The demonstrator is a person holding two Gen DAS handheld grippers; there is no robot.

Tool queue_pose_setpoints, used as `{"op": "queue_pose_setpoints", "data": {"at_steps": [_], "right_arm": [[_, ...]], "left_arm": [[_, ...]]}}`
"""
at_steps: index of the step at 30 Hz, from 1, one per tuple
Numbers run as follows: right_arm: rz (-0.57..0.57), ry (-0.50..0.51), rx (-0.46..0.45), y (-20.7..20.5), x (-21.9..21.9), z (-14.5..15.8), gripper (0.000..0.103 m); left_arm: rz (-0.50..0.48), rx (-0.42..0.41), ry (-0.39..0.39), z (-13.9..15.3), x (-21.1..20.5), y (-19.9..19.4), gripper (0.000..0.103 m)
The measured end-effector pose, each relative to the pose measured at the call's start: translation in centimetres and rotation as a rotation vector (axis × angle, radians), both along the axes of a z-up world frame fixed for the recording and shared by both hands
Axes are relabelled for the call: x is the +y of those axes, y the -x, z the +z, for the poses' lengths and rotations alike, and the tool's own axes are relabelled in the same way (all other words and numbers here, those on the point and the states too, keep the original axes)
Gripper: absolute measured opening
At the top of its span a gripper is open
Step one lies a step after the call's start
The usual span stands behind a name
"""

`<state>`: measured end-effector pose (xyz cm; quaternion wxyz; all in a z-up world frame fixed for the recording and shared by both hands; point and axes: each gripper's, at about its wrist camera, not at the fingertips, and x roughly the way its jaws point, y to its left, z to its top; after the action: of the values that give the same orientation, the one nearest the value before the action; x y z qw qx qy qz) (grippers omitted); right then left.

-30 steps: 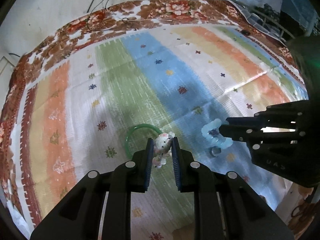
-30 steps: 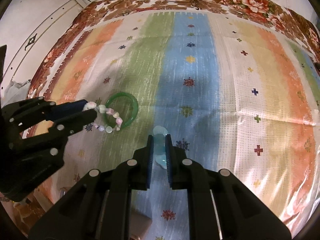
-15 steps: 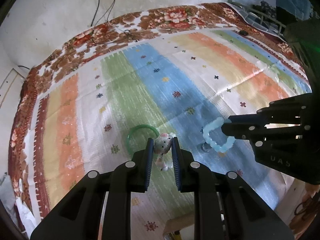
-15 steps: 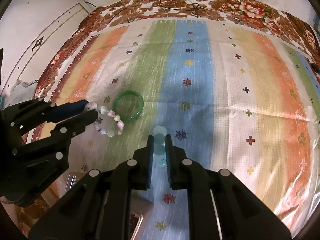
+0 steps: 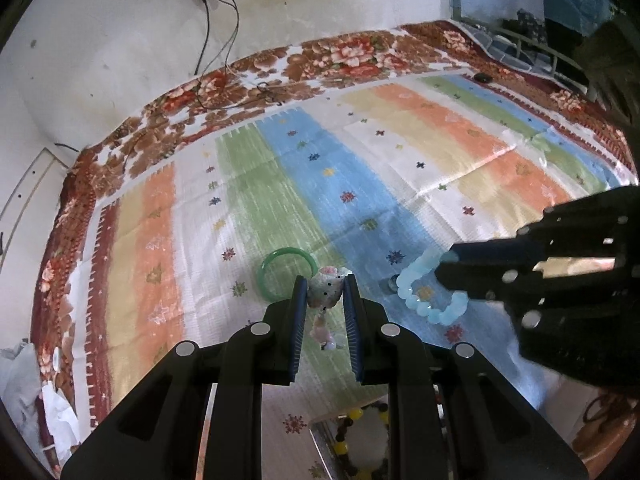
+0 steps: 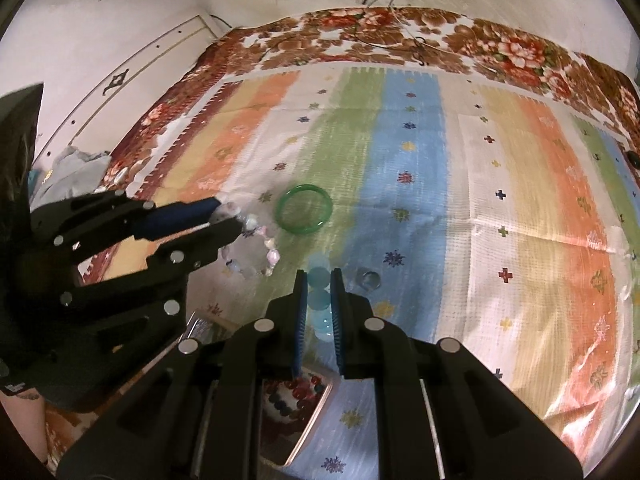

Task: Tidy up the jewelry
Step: 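Lift and carry both bracelets in both tools over the silver tin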

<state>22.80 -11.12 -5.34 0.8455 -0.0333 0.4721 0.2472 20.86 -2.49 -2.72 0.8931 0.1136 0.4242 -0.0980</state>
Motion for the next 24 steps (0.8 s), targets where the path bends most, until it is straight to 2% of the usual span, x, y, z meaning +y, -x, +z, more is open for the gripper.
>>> {"op": "queue_pose_setpoints", "data": {"at_steps": [10, 24], "right_arm": [[0.034, -0.030, -0.024, 1.9, 0.1, 1.0, 0.013], [0.087, -0.058, -0.022, 5.0, 0.5, 1.2, 0.013]], "left_arm": [[0.005, -0.039, 0.005, 1.0, -0.6, 2.6, 0.018], [0.033, -0.046, 0.074, 1.9, 0.7, 5.5, 0.018]]}}
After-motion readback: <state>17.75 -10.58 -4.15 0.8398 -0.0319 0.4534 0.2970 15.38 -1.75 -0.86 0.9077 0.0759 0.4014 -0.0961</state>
